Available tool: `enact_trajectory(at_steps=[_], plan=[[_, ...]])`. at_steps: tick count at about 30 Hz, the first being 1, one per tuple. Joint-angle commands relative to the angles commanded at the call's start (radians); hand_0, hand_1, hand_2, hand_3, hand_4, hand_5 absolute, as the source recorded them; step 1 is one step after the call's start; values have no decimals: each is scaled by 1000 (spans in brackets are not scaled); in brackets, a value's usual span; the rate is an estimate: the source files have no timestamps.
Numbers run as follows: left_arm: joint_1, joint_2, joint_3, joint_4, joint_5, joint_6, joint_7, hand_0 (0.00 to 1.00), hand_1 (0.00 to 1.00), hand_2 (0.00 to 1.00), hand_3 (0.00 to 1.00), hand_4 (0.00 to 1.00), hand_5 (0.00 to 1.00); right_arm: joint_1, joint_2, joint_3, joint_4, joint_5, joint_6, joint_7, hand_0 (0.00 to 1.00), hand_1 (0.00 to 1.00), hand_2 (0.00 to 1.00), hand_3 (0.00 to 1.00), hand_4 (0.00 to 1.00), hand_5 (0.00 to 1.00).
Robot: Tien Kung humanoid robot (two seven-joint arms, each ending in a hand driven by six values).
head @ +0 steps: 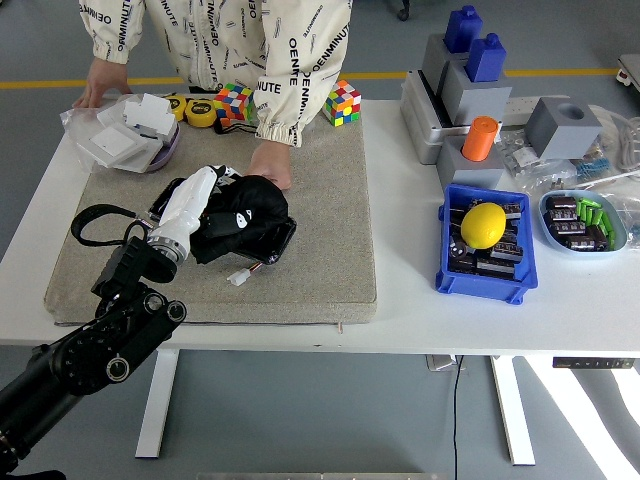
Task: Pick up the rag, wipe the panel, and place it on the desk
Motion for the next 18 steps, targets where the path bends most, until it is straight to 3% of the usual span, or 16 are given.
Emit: enact_trajectory(at_steps=[9,18], plan=[[-26,-3,-185,137,67,28,-40,266,376,376,559,664,2,1,-1,1,0,-2,2,-2,522,549,490,519,846,345],[-36,-1,-305,232,112,45,-60,264,374,378,559,666,2,-1,1,-2,0,0,2,-2,522,548,490,518,845,346]])
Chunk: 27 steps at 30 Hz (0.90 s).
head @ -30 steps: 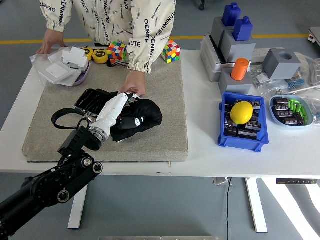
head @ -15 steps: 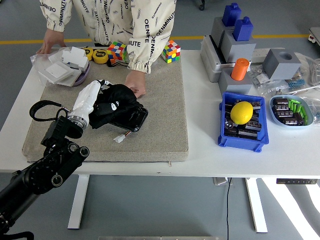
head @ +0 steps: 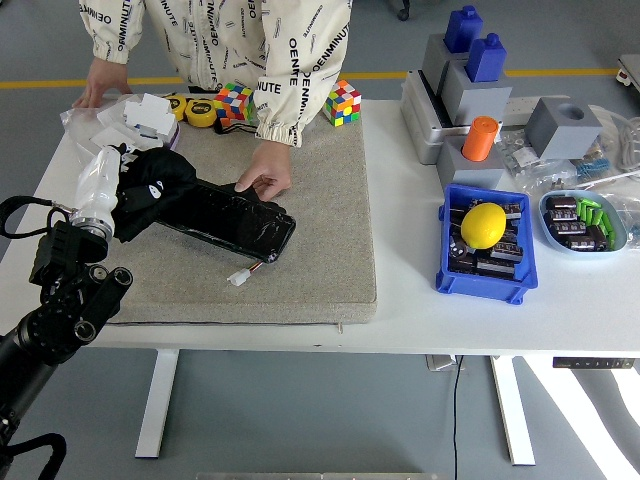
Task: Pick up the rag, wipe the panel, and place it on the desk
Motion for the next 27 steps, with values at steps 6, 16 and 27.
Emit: enact_trajectory(at_steps=[6,16,27], plan=[[-5,-1,-39,30,13,15,-15,264,373,376,559,666,2,0,1,1,0,0,0,0,522,550,490,518,846,346],[13,-1,3,-13,-12,14,-16,264,374,377,559,666,2,-2,1,1,0,-1,0,1,522,551,490,518,846,346],[25,5,117,-74,-56,5,3,263,373,378,559,667,2,-1,1,1,0,0,0,1,521,548,490,518,845,346]])
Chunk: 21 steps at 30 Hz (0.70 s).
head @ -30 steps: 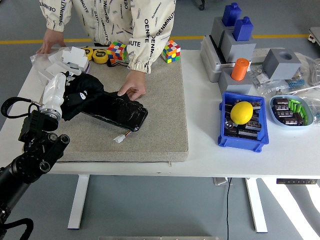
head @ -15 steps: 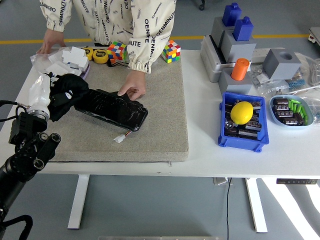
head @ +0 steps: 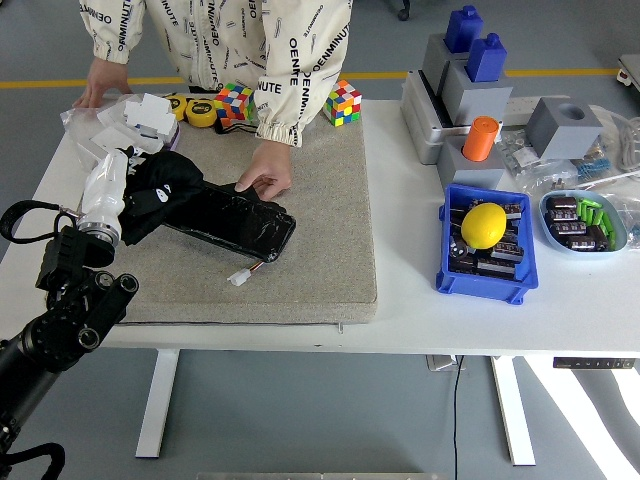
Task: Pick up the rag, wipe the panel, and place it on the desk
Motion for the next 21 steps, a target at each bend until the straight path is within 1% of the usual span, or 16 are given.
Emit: enact_trajectory(at_steps=[8,10,21], plan=[[11,15,141,-89,-50,-10,22,261,374,378,560,666,2,0,-1,-6,0,2,1,3,521,549,490,518,845,346],[12,17,186,-115,-62,-17,33,260,369,378,560,667,2,0,0,-17,3,13,2,3,522,550,490,518,845,346],[4,18,359,-208,-105,-28,56,255,366,377,560,667,2,0,-1,-26,5,19,2,2,522,548,490,520,846,347]])
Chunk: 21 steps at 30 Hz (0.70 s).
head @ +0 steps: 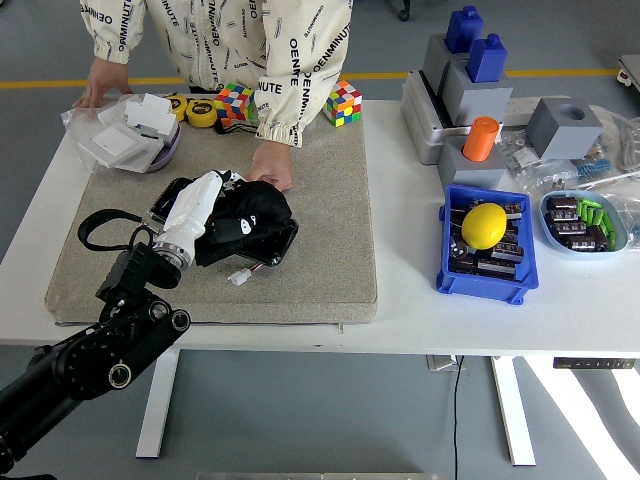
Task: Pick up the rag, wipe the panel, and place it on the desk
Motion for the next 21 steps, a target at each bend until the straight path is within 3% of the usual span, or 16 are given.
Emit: enact_trajectory(at_steps=[10,21], plan=[[-9,-7,80,-47,-20,0,3,255,367,376,560,668,2,1,0,0,0,2,0,1,521,552,490,519,848,348],[-13,-10,-9,19,2,13,-13,253,365,373,561,670,2,1,-1,-3,0,2,0,0,522,550,490,519,849,348]])
